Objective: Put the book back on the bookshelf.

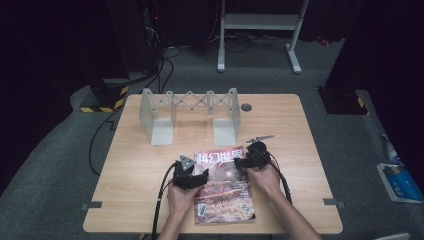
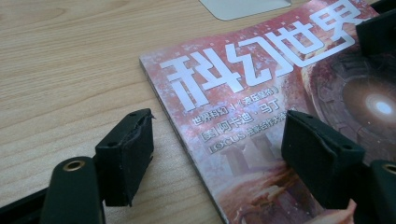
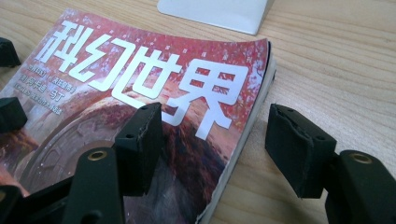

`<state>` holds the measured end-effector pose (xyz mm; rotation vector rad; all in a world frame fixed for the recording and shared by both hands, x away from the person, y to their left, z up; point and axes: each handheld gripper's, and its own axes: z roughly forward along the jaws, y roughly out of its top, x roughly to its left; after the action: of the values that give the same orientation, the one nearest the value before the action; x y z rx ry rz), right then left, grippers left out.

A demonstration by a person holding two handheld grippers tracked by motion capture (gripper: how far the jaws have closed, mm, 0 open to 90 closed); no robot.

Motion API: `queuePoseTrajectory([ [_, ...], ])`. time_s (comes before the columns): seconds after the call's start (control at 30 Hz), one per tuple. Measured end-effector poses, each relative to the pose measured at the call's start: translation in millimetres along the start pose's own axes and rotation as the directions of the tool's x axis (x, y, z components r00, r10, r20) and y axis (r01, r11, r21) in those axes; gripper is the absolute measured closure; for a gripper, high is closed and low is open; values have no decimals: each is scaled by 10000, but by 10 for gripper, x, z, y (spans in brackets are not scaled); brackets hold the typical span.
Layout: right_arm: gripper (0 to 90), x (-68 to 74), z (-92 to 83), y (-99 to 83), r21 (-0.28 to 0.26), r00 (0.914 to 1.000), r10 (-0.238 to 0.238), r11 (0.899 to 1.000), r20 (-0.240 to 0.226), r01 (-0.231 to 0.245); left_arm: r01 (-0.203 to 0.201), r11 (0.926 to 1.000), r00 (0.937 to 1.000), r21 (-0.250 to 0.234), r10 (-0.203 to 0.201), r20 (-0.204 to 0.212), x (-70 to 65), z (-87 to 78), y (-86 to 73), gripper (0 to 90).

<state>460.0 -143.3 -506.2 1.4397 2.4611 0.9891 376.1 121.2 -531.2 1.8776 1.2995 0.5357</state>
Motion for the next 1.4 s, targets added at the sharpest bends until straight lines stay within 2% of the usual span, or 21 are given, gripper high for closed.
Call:
queuePoseTrajectory([
  [0.13,346,54,29,39,193,9999,-157,9997,2,157,-25,10000,9999,-29,25,124,-2,1,-1,274],
  [0.17,339,98,57,76,360,9992,-332,9988,216,324,-71,10000,9999,-28,72,139,0,1,-1,279],
  [0.3,373,109,62,94,401,9997,-61,9992,251,51,-160,9999,9995,-46,161,261,-8,11,3,282],
  [0.6,407,127,55,86,379,9995,82,9992,318,-94,-247,9997,9991,-52,249,336,-18,21,6,277],
  [1.0,466,94,-9,9,241,10000,-32,9997,31,32,-225,9997,9994,-76,227,248,-28,24,5,279],
  [1.13,486,67,-54,-16,234,9998,-1,9997,-210,6,-225,9997,9994,-88,228,262,-27,24,5,286],
  [1.17,488,76,-62,-14,255,9997,114,9996,-221,-108,-225,9997,9994,-88,228,262,-27,24,5,286],
  [1.2,488,73,-65,-9,188,9998,-10,9998,-207,14,-220,9997,9994,-89,223,252,-28,24,5,285],
  [1.4,488,84,-80,-6,19,9996,-45,10000,-263,45,-209,9997,9995,-99,211,227,-30,24,3,285],
])
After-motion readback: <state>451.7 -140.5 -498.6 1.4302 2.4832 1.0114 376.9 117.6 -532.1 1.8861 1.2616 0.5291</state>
